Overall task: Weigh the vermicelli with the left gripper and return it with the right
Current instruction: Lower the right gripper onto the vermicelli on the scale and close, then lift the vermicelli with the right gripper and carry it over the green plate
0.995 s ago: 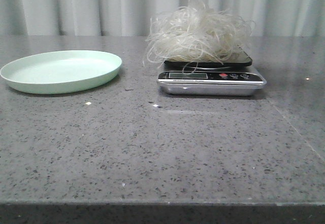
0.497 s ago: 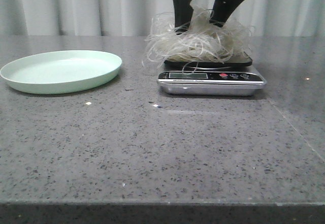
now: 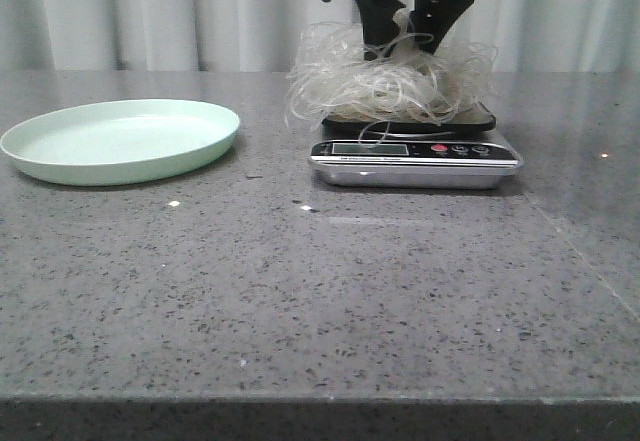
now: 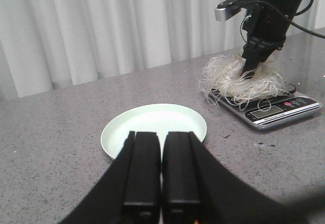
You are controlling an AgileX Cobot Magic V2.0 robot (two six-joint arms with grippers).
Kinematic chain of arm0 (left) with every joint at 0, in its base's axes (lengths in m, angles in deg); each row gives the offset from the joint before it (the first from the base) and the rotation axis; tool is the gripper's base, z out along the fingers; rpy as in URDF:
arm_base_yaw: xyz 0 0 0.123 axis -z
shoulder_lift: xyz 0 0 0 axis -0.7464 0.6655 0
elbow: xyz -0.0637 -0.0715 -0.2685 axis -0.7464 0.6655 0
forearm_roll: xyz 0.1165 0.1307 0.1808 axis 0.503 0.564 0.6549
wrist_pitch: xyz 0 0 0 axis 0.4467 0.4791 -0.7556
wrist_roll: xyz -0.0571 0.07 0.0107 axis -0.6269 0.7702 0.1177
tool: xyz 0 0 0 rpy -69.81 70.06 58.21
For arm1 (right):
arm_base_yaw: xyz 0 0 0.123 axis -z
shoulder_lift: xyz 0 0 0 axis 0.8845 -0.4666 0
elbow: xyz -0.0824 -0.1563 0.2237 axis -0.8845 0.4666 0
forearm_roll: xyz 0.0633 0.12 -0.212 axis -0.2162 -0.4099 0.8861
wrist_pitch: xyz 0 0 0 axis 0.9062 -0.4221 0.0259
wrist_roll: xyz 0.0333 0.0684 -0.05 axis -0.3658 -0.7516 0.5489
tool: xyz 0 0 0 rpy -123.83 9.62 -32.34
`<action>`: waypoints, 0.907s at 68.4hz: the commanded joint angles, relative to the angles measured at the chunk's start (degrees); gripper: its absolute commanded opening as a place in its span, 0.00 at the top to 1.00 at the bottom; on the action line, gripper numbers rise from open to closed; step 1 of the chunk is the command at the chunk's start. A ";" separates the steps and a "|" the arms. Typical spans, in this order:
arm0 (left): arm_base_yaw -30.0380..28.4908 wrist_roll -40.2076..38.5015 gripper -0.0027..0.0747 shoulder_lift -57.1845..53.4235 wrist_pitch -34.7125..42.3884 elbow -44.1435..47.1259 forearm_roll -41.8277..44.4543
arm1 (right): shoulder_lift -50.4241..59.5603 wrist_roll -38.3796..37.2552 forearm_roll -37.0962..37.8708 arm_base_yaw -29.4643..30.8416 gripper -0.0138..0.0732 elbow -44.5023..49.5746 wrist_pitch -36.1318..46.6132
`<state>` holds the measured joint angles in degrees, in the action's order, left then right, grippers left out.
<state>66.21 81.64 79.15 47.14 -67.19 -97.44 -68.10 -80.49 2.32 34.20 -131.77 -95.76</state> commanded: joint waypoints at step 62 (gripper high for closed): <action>-0.07 -0.50 0.79 0.96 4.05 -1.39 -0.42 | -2.64 2.23 -4.55 -18.22 0.64 -18.60 13.44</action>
<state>66.21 81.64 79.15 47.14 -67.19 -97.44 -70.99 -78.87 -1.96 16.09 -148.37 -88.04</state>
